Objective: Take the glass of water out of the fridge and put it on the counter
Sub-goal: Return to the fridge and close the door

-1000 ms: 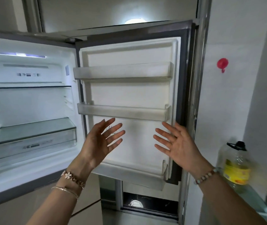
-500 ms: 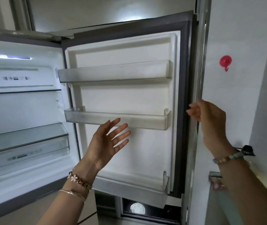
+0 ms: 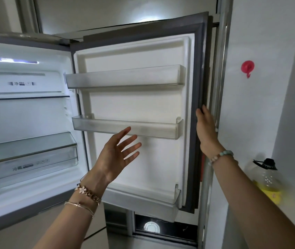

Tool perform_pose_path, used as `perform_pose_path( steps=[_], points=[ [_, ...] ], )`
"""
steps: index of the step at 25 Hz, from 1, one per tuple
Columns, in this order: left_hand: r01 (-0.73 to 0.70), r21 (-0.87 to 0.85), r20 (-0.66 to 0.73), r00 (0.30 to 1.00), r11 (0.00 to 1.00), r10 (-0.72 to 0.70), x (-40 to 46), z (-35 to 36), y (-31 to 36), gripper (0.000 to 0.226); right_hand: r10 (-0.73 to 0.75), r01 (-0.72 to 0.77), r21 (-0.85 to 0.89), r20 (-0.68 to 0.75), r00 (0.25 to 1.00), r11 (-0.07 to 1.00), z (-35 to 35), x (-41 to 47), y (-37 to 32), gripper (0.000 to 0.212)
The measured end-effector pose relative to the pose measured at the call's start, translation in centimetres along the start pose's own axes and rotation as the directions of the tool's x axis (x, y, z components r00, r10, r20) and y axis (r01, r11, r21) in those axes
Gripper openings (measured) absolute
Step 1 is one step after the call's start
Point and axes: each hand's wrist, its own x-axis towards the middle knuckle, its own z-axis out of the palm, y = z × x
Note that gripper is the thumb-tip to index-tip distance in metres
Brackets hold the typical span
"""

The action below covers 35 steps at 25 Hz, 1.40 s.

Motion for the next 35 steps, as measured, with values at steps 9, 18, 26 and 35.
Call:
perform_pose_path(
  steps=[9,18,26,35],
  points=[
    [-0.087,0.090,-0.089,0.991,0.992,0.095,-5.5,0.6,0.7,0.034,-0.294,0.260,-0.283,-0.086,0.952,0.923,0.2,-6.8,-0.3,0.048],
    [-0.233,0.251,-0.260,0.919,0.940,0.297,-14.8,-4.1,6.4,0.020,-0.751,0.707,-0.255,-0.167,0.639,0.659,6.8,-20.5,-5.5,0.040],
    [-0.125,0.689,-0.391,0.766,0.714,0.511,-26.5,-14.7,10.5,0.056,-0.827,0.806,0.190,0.087,0.555,0.561,22.7,-28.2,-13.6,0.069],
    [-0.138,0.715,-0.369,0.758,0.685,0.538,-25.8,-33.7,17.9,0.042,-0.751,0.724,0.208,0.257,0.609,0.658,50.6,-36.3,-16.6,0.069]
  ],
)
